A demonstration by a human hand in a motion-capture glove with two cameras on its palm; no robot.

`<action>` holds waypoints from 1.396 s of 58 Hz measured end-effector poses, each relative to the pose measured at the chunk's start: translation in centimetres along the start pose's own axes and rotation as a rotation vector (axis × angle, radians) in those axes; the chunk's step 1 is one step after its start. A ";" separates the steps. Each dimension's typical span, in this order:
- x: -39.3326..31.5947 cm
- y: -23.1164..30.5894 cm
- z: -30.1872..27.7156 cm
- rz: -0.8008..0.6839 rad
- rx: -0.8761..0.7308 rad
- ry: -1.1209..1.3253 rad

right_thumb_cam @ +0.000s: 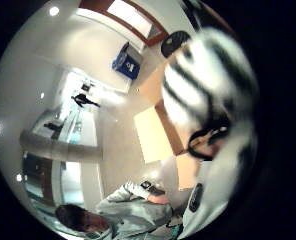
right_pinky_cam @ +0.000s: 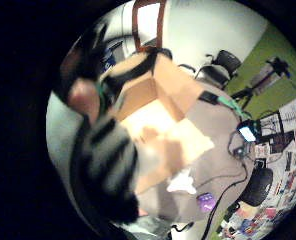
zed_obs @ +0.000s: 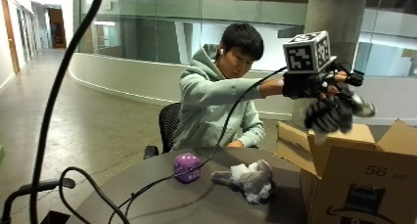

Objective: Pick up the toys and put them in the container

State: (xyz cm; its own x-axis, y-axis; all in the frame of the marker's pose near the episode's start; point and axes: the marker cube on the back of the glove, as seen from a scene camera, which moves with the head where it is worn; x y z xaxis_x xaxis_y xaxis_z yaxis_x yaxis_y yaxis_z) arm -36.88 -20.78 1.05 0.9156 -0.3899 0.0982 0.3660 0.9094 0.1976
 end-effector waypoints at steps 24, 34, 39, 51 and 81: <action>3.4 3.2 -1.3 -0.030 -0.147 0.086; 8.6 9.6 -5.5 0.028 -0.238 0.195; 11.5 14.2 -6.9 0.059 -0.312 0.217; 20.2 26.3 -7.0 0.111 -0.402 0.224; 27.3 35.1 11.7 0.128 -0.390 0.267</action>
State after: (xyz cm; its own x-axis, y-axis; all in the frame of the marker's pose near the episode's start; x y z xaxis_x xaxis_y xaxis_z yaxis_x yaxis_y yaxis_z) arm -1.00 -1.15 22.10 0.9494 -0.2667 -0.1658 0.2357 0.9540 -0.1851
